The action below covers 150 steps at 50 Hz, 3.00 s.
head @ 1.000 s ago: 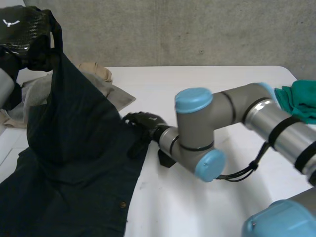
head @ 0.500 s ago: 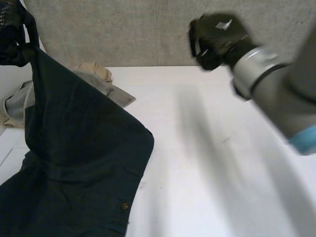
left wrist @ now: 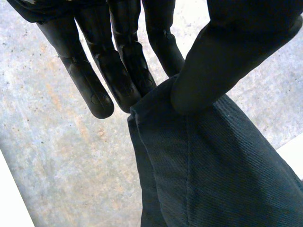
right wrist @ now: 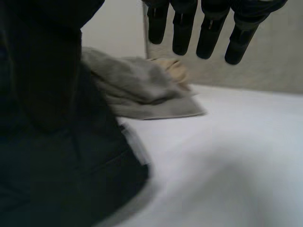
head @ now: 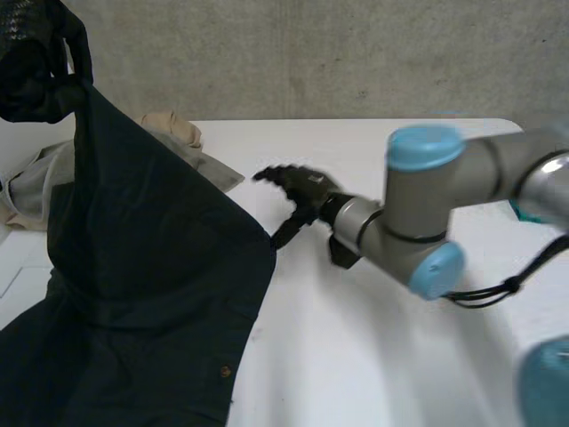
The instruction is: Fold the laundry.
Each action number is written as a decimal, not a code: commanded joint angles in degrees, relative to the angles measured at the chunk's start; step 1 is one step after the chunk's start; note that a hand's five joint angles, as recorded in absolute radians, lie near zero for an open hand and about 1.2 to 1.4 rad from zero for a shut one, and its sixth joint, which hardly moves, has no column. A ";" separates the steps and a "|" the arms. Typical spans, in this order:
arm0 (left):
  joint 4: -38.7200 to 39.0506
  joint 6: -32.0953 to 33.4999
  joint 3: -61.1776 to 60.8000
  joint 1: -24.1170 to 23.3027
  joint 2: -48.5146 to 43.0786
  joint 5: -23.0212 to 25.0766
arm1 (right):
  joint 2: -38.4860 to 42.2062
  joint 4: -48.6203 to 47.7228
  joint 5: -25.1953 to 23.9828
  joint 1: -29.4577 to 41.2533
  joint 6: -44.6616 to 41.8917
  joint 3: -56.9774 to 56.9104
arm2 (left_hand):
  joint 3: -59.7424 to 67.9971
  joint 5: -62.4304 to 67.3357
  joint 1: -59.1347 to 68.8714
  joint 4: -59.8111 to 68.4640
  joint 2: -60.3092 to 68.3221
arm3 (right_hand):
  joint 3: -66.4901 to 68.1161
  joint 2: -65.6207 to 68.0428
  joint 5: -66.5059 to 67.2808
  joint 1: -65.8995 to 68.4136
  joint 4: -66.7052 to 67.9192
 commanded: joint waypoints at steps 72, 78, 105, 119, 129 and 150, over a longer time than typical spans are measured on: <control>15.31 1.50 56.56 -5.17 -68.40 -2.02 | 2.97 -23.37 25.76 -7.68 -42.67 -8.04 | -58.50 -57.08 -55.90 -58.89 -58.77 | -8.28 -8.18 -8.50 -7.67 -8.16; 13.19 2.11 46.13 -4.91 -59.37 -6.32 | -7.29 -18.71 23.57 -8.03 -41.79 -0.24 | -58.50 -57.08 -55.90 -58.89 -58.77 | -8.28 -8.18 -8.50 -7.67 -8.16; -4.22 4.84 -1.01 -0.07 -34.99 0.70 | -35.28 -2.95 9.32 -7.24 -37.13 52.77 | -25.66 -24.25 -23.07 -26.05 -25.94 | 24.69 24.79 24.47 25.31 24.81; 0.18 5.01 2.93 0.02 -45.26 1.23 | -27.98 -23.07 15.03 -5.31 -37.66 56.57 | -34.22 -32.81 -31.63 -34.61 -34.50 | 20.66 20.76 20.44 21.27 20.77; 0.80 5.28 10.23 -1.92 -51.42 -1.76 | -23.67 -30.30 16.17 -4.52 -40.47 54.46 | -34.40 -32.98 -31.80 -34.79 -34.68 | 20.65 20.75 20.43 21.27 20.77; -9.38 5.36 17.53 -4.47 -52.85 -3.87 | -25.24 -27.94 18.02 -4.69 -43.28 50.85 | 11.50 12.92 14.10 11.11 11.23 | 61.72 61.82 61.50 62.33 61.84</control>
